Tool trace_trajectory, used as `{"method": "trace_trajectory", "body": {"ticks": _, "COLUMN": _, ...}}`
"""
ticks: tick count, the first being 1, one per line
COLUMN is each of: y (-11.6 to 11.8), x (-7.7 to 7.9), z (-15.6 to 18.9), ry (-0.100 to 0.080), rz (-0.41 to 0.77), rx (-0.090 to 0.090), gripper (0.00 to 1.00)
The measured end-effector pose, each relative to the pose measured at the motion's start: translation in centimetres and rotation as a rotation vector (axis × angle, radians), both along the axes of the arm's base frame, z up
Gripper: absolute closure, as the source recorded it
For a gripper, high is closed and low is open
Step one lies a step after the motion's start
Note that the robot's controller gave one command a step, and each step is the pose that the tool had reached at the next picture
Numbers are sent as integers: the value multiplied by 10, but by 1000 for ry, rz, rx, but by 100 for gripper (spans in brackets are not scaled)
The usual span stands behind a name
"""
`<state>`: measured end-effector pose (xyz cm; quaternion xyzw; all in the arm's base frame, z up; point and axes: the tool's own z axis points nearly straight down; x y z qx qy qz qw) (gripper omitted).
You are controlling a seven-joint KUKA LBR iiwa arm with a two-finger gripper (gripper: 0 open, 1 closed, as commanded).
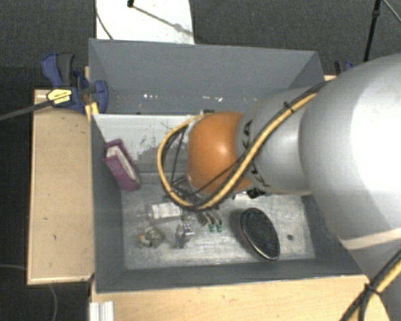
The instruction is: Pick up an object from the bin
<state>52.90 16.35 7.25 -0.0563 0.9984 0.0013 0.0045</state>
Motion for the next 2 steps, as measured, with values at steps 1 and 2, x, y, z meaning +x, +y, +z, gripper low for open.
{"method": "trace_trajectory", "body": {"ticks": 1, "y": 1, "x": 1, "z": 1, "ry": -3, "rz": -2, "rx": 1, "gripper": 100}}
{"method": "trace_trajectory", "body": {"ticks": 2, "y": -53, "x": 30, "z": 155, "ry": -4, "rz": 114, "rx": -3, "gripper": 100}}
